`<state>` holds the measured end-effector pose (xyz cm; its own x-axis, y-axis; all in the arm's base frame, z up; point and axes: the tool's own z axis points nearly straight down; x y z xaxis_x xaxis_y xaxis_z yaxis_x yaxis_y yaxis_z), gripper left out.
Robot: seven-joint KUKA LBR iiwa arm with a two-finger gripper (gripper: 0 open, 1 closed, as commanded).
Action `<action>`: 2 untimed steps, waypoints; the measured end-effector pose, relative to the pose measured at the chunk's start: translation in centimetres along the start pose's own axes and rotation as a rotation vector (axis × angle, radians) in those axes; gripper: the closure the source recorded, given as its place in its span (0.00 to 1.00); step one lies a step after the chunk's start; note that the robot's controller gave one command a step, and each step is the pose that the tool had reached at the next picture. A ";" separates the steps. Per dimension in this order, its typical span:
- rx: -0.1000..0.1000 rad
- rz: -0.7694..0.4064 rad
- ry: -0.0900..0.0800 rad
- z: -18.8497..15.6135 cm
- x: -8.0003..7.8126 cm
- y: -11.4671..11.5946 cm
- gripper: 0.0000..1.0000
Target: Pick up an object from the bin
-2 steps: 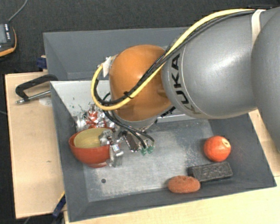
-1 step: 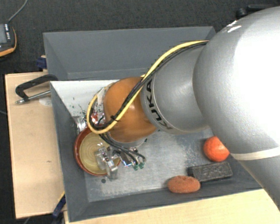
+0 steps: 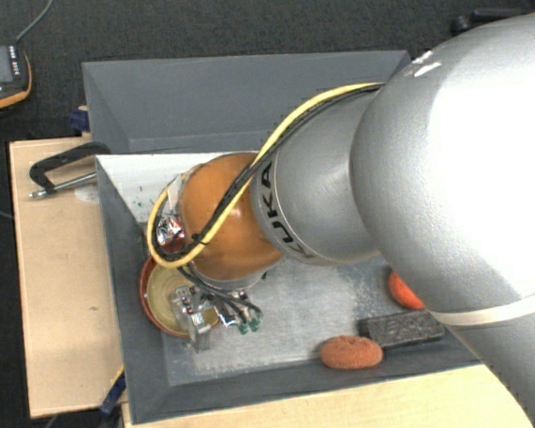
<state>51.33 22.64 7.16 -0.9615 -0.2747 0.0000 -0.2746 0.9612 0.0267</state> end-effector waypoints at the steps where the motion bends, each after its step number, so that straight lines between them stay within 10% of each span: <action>1: 0.000 0.005 -0.009 -7.6 -2.0 -1.5 1.00; 2: 0.001 -0.028 -0.003 0.5 -0.4 -0.1 1.00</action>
Offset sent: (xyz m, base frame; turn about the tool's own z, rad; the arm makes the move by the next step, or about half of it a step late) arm 0.0215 -0.0106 0.0714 0.0036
